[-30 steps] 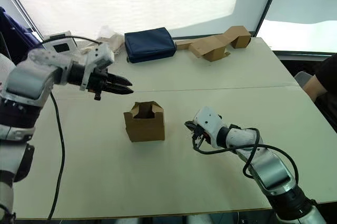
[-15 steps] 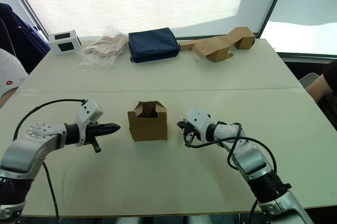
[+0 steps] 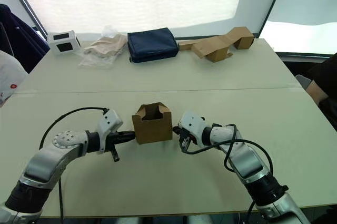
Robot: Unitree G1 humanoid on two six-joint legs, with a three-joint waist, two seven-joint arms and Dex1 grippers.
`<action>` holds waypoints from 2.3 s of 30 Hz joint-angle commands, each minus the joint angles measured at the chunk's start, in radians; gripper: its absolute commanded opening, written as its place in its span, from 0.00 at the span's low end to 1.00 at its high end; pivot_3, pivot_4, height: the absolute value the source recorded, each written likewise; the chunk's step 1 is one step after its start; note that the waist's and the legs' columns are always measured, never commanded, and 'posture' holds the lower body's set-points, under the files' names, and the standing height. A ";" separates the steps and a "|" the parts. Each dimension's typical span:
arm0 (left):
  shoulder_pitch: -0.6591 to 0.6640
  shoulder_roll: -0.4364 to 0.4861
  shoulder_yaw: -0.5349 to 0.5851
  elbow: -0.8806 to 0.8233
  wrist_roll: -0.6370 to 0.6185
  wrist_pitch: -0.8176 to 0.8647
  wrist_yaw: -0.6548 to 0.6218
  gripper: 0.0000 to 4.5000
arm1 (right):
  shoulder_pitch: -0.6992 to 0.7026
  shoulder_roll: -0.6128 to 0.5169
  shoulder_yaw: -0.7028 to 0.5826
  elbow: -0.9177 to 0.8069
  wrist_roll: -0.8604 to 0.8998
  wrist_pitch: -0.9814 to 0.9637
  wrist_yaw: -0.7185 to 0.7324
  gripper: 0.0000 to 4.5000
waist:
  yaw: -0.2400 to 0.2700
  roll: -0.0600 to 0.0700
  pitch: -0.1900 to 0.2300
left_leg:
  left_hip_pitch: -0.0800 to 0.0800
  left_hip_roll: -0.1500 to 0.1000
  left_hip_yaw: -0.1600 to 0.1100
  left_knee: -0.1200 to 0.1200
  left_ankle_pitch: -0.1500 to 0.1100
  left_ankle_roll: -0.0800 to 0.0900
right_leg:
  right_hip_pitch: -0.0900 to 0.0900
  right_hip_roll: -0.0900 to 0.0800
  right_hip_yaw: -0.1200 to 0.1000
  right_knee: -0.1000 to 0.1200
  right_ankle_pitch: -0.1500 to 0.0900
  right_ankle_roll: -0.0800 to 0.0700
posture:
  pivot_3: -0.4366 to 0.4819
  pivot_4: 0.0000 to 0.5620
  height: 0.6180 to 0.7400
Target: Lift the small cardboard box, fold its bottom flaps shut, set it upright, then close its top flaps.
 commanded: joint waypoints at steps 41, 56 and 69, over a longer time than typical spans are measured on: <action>-0.242 0.102 0.121 0.062 -0.273 0.074 -0.208 0.00 | -0.214 -0.025 -0.177 0.003 0.269 0.068 0.174 0.00 | -0.004 0.000 0.000 | 0.001 0.000 -0.001 0.000 0.000 0.000 | 0.002 0.001 -0.001 0.000 0.000 0.000 | 0.48 0.27 1.00; -0.235 0.024 0.014 0.117 -0.176 -0.038 -0.187 0.00 | -0.225 -0.019 -0.073 0.056 0.181 0.020 0.179 0.00 | -0.004 0.000 0.000 | 0.001 0.000 -0.001 0.000 0.000 0.000 | 0.001 0.001 -0.001 0.000 0.000 0.000 | 0.48 0.27 1.00; -0.247 -0.005 0.013 0.156 -0.150 -0.086 -0.176 0.00 | -0.236 -0.032 -0.077 0.101 0.150 0.005 0.199 0.00 | -0.002 0.000 0.000 | 0.001 0.000 -0.001 0.000 0.000 0.000 | 0.001 0.001 -0.001 0.000 0.000 0.000 | 0.48 0.27 1.00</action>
